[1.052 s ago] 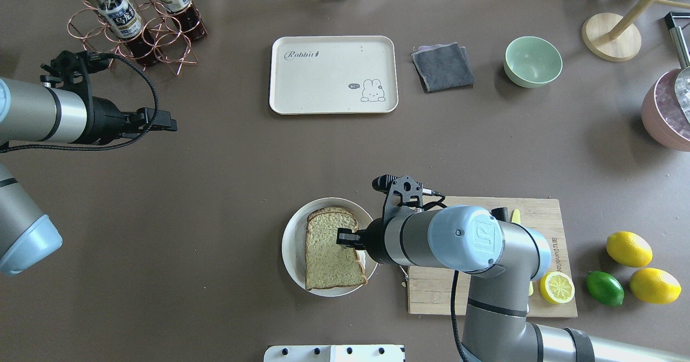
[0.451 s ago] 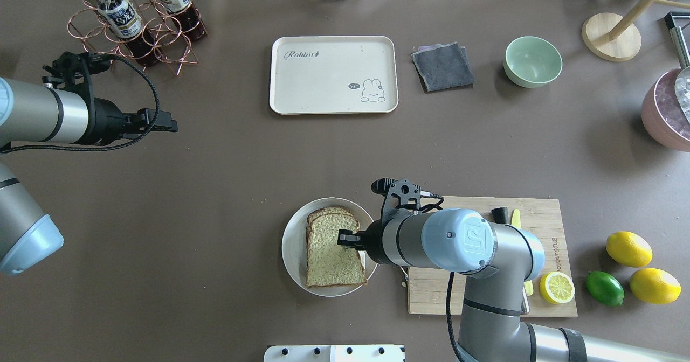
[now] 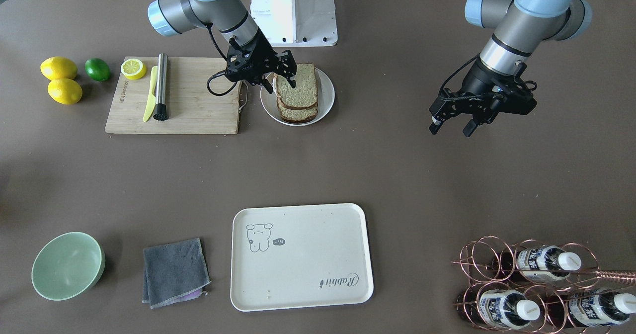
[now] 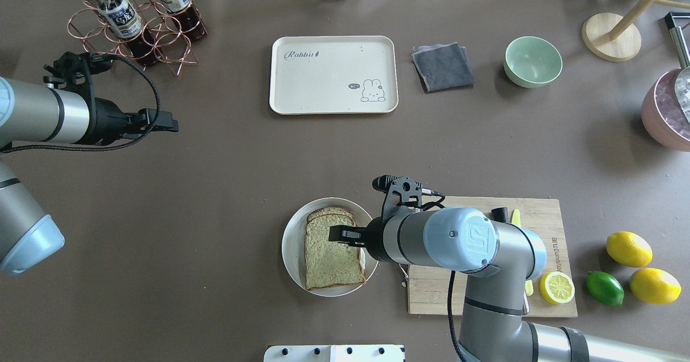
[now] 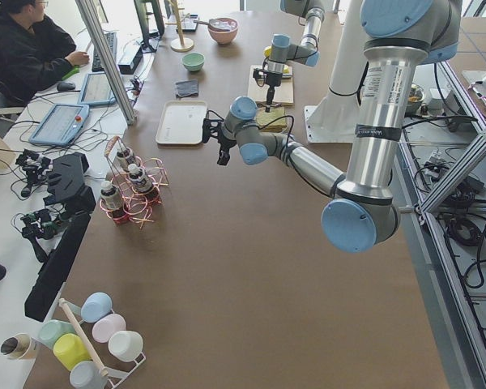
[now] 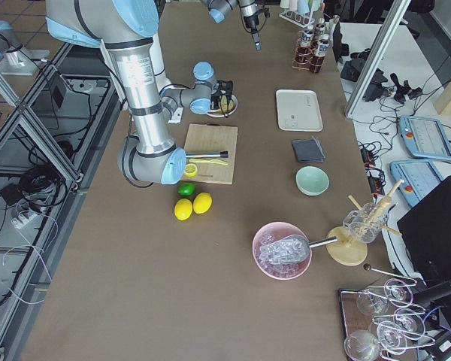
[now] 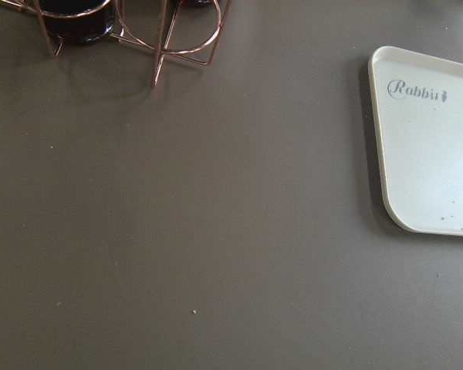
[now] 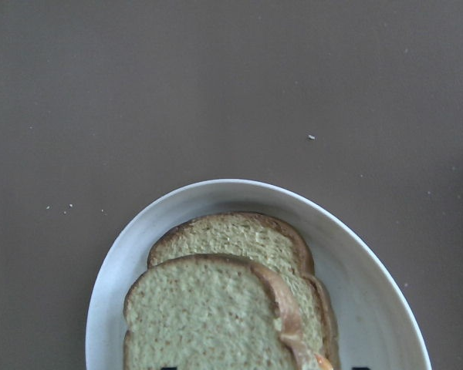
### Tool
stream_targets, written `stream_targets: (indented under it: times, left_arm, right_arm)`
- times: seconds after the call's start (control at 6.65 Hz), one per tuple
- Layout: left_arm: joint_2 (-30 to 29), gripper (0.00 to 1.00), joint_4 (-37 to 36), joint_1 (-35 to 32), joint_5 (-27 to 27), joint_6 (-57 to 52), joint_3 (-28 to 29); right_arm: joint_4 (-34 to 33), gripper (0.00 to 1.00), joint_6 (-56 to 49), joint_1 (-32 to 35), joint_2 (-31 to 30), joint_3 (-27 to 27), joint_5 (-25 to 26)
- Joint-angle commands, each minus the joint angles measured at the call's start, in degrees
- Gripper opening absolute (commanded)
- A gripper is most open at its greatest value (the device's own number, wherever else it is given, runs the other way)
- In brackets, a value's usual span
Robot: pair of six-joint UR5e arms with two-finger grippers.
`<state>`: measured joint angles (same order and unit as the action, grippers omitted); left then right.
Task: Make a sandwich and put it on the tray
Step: 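Open the right gripper to release the slice onto the sandwich, then raise the right gripper away while the left gripper moves to the plate rim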
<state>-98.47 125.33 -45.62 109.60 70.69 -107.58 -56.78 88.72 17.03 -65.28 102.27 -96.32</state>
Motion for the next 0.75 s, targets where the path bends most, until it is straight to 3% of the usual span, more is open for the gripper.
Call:
stream_targets:
  times: [0.0, 0.15, 0.3, 0.6]
  left_arm:
    - [-2.50, 0.96, -0.09, 1.66, -0.87, 2.15, -0.17]
    - [-5.65, 0.96, -0.52, 6.72, -5.84, 8.35, -0.09]
    - [-6.99, 0.96, -0.62, 11.47, -11.11, 11.29, -0.52]
    - [-8.06, 0.96, -0.62, 19.39, -18.25, 14.83, -0.96]
  right_arm:
    - [-0.43, 0.99, 0.05, 3.16, -0.55, 2.31, -2.27]
    - [-1.65, 0.99, 0.05, 8.93, -0.72, 2.49, -9.34]
    - [-4.88, 0.99, -0.64, 13.95, -1.42, 2.67, -13.24]
    - [-4.74, 0.99, -5.81, 22.05, -4.75, 2.76, -21.16]
